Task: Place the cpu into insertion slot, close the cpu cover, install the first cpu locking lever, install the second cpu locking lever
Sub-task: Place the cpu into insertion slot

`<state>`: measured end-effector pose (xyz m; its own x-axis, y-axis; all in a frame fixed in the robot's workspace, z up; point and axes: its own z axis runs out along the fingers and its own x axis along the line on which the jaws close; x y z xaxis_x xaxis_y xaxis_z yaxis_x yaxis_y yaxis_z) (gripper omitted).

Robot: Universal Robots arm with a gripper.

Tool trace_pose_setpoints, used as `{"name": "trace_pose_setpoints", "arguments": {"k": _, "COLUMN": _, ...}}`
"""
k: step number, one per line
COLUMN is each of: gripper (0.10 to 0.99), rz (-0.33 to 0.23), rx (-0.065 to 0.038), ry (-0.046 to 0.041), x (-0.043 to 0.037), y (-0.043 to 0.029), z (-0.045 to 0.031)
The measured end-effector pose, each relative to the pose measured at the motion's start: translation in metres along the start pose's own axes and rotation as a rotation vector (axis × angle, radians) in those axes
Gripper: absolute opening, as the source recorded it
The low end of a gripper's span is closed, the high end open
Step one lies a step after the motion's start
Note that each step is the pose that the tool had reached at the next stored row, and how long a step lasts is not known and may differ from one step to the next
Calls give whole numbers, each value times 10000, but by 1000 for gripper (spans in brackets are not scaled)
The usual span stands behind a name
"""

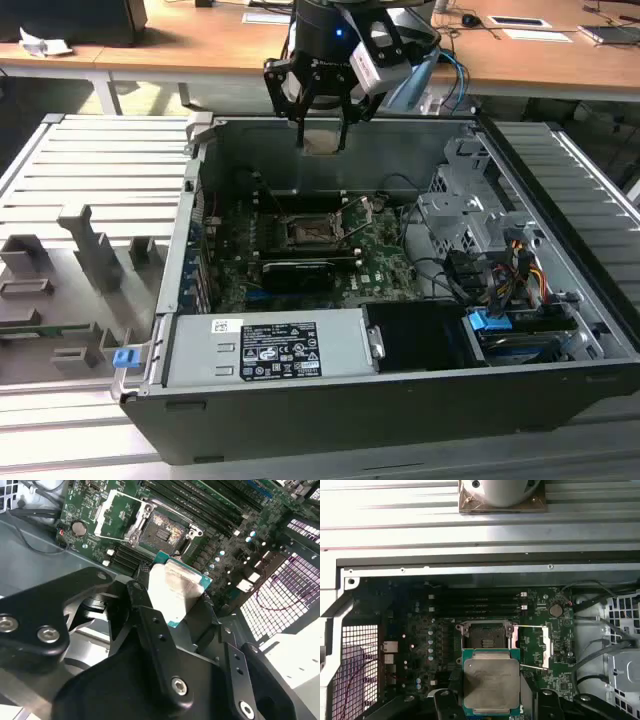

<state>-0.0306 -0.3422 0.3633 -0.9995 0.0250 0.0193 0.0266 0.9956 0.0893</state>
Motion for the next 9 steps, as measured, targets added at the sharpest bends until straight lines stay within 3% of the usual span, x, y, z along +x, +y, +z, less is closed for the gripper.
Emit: {"name": "trace_pose_setpoints", "arguments": {"k": 9, "gripper": 541, "rz": 1525, "rx": -17, "ry": -136, "x": 0, "y": -1, "z": 5}}
